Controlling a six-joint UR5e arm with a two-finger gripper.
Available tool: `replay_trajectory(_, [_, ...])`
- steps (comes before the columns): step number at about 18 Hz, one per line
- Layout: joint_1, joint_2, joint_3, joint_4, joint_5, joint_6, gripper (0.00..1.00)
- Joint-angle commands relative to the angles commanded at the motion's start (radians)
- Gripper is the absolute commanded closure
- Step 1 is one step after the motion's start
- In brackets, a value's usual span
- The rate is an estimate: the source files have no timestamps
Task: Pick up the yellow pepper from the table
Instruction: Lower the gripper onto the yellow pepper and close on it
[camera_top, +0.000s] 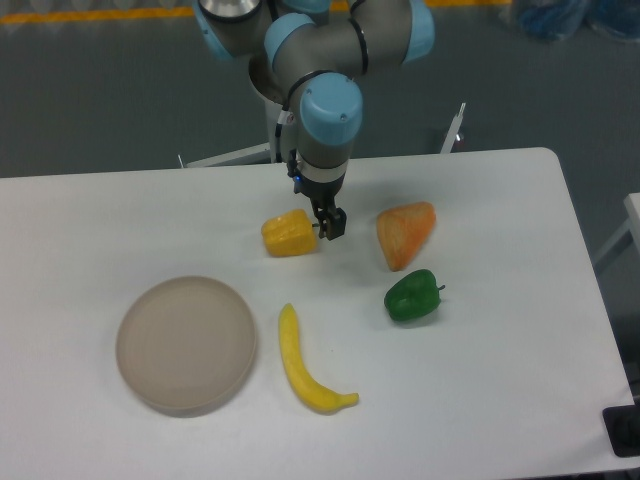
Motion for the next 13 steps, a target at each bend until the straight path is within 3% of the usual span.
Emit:
replay_trajectory(3, [-0.025,-0.012,-0.02,0.057,0.0,-0.002,0.0])
replay_trajectory(9, [-0.046,-0.028,-0.034,0.071,-0.017,-0.054,0.0])
replay_trajectory(13, [-0.071,-0.064,-0.034,0.118,-0.017,-0.097,0.01])
